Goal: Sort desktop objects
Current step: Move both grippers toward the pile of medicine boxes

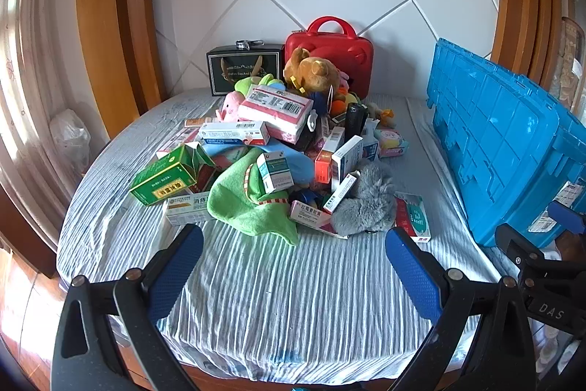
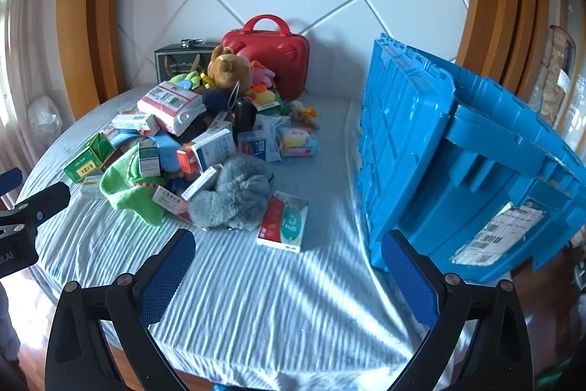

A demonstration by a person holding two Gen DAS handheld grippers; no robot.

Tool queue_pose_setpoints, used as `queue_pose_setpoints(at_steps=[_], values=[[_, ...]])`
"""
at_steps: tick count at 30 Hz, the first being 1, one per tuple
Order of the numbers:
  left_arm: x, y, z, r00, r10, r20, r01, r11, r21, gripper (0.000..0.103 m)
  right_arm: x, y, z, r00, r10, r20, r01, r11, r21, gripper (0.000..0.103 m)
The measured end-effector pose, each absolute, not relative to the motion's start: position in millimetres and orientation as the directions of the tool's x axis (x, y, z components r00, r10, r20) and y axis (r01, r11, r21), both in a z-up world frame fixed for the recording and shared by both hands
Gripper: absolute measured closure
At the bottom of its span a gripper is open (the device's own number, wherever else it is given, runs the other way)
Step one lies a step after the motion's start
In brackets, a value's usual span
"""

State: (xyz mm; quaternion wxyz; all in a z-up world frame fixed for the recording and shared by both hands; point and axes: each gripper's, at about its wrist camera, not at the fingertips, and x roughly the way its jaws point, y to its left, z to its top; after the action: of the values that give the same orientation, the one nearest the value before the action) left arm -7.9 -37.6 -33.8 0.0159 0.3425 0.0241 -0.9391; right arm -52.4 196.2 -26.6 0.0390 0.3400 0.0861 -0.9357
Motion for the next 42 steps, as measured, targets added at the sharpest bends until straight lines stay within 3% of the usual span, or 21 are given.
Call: queue_pose_setpoints(at_steps=[3,12,22,31,34,35,38,40,42], values=[[-12,-44,-40,-0.753,-0.003,-0.658,0.058,-0.996,-0.062,0.002,-63,197,-33,-0.748,-0.036,-0.663,0.149,-0.982,-0.115,0.0],[-39,-80,-82,-0.642,-0.159,-0.75,0.254,-0.967,-0.013,0.002,-111,190,-70,-0.657,-0.096,-0.748,0.235,-0.969,-0.082,0.0],[-88,-90,-118,-0.521,-0.208,-0.828,0.365,-0.931,0.005,0.002,-184,184,-121,-0.494,-0.175,-0.852,0.37,-0.929,-0.023,0.0],[-145,-84,-123,-0.515,-0.237,-0.824,0.38,-0.924,0.028,0.002,-227,183,-131,-0.462,-0.221,-0.859,0.391,-0.92,0.027,0.0],[-175,-80,-127,-0.514,-0.218,-0.829,0.346,-0.938,0.031,0.022,-232,177,-124,-0.474,-0.235,-0.848,0.393,-0.919,0.034,0.0],[-185,-78,-130,-0.516,-0.207,-0.831,0.33,-0.943,0.03,0.023,-234,174,-122,-0.476,-0.239,-0.846,0.392,-0.919,0.039,0.0],[-209,-73,-138,-0.525,-0.186,-0.83,0.277,-0.96,0.04,0.023,-240,165,-119,-0.485,-0.238,-0.842,0.384,-0.923,0.04,0.01],[-222,-71,-144,-0.525,-0.162,-0.836,0.237,-0.971,0.038,0.023,-246,157,-123,-0.463,-0.247,-0.851,0.367,-0.928,0.069,0.028],[-233,-72,-151,-0.514,-0.152,-0.844,0.206,-0.977,0.05,0.032,-252,150,-128,-0.436,-0.261,-0.861,0.348,-0.931,0.106,0.032]])
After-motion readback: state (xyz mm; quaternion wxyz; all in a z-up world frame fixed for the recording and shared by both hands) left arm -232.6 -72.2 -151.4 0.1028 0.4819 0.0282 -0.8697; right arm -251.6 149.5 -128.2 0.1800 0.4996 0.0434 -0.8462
